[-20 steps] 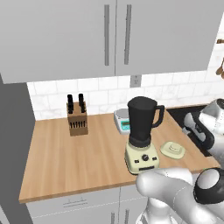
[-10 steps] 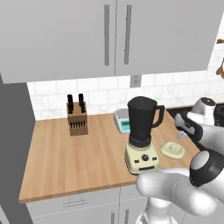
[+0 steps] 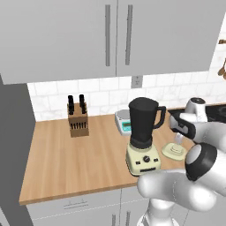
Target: Close the lid blender by securely placing the lid on top.
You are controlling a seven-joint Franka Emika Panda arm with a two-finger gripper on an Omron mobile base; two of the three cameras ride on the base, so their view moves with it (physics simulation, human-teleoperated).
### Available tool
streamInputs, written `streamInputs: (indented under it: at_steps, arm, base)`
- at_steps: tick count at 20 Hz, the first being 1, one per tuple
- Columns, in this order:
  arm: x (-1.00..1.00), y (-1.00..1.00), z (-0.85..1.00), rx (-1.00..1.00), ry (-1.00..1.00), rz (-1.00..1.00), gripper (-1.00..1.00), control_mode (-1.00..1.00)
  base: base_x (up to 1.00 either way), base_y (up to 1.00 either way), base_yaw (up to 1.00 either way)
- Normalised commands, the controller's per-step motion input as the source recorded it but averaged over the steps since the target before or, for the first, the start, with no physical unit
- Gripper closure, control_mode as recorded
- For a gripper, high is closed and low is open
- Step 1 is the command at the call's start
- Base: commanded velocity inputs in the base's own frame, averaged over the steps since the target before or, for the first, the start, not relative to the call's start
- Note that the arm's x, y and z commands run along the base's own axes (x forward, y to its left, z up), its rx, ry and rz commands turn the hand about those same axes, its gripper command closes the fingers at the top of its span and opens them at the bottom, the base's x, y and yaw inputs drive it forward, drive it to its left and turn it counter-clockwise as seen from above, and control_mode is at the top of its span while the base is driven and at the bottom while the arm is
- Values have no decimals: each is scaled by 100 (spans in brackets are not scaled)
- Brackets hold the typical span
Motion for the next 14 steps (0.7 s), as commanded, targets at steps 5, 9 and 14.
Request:
streamInputs:
  at_steps: [5, 9, 14]
  arm:
    - [0, 17, -28, -1, 12, 6, -100, -100]
    - [-5, 1, -32, 0, 2, 5, -100, -100]
    - [-24, 2, -11, 0, -1, 2, -100, -100]
  base:
    - [0, 0, 0]
    - [0, 0, 0]
    - [0, 0, 0]
